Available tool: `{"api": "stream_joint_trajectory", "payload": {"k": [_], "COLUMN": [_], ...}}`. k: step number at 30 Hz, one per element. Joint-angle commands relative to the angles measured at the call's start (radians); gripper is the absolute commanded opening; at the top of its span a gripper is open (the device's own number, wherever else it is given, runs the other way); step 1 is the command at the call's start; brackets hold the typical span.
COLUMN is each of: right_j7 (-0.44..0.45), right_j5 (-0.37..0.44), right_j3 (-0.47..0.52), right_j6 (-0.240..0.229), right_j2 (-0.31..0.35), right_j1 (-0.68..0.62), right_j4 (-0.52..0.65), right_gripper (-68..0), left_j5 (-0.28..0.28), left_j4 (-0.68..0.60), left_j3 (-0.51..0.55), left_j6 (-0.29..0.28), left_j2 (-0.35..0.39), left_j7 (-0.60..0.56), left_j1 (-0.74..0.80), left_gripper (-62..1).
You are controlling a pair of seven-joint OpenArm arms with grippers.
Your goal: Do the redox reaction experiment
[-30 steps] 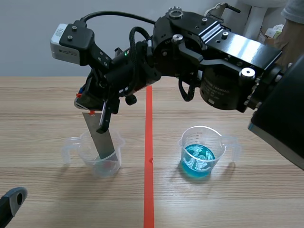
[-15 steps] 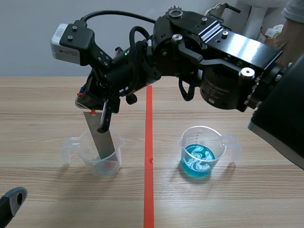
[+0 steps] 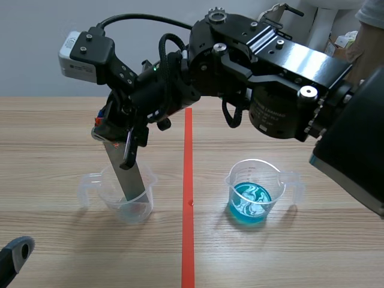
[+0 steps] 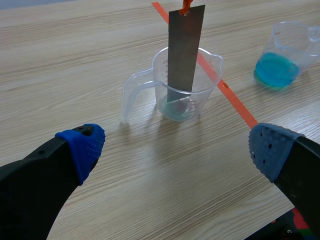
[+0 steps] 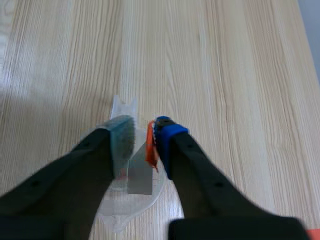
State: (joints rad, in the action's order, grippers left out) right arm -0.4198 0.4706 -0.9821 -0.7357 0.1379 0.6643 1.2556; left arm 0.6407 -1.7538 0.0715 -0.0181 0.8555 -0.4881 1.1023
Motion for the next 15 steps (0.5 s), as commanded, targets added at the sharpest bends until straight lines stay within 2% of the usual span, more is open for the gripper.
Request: {"api": "stream_joint_trajectory", "payload": {"k": [1, 3, 10, 15], "right_j7": [0.002, -0.006, -0.031, -0.033], "right_j5": [0.004, 0.004, 0.007, 0.011], "right_j3": [0.004, 0.003, 0.002, -0.056], "right_j6": [-0.010, -0.010, -0.010, -0.010], "right_j2": [-0.015, -0.022, -0.054, -0.073], "right_j1": [0.014, 0.014, 0.014, 0.014], "right_j4": [0.013, 0.013, 0.013, 0.013], "right_gripper": [-47.1, -41.2, -28.1, -16.2], "left_j5": [0.003, 0.003, 0.003, 0.003], "left_j4": [-0.010, -0.010, -0.010, -0.010], "left_j3": [0.004, 0.004, 0.004, 0.004], "left_j6": [0.002, 0.002, 0.002, 0.002], "left_j2": [-0.007, -0.007, -0.007, -0.007], "left_j7": [-0.017, -0.017, -0.017, -0.017], "left_j1": [-0.003, -0.003, -0.003, -0.003], "left_gripper": [0.8, 0.8, 0.8, 0.8]}}
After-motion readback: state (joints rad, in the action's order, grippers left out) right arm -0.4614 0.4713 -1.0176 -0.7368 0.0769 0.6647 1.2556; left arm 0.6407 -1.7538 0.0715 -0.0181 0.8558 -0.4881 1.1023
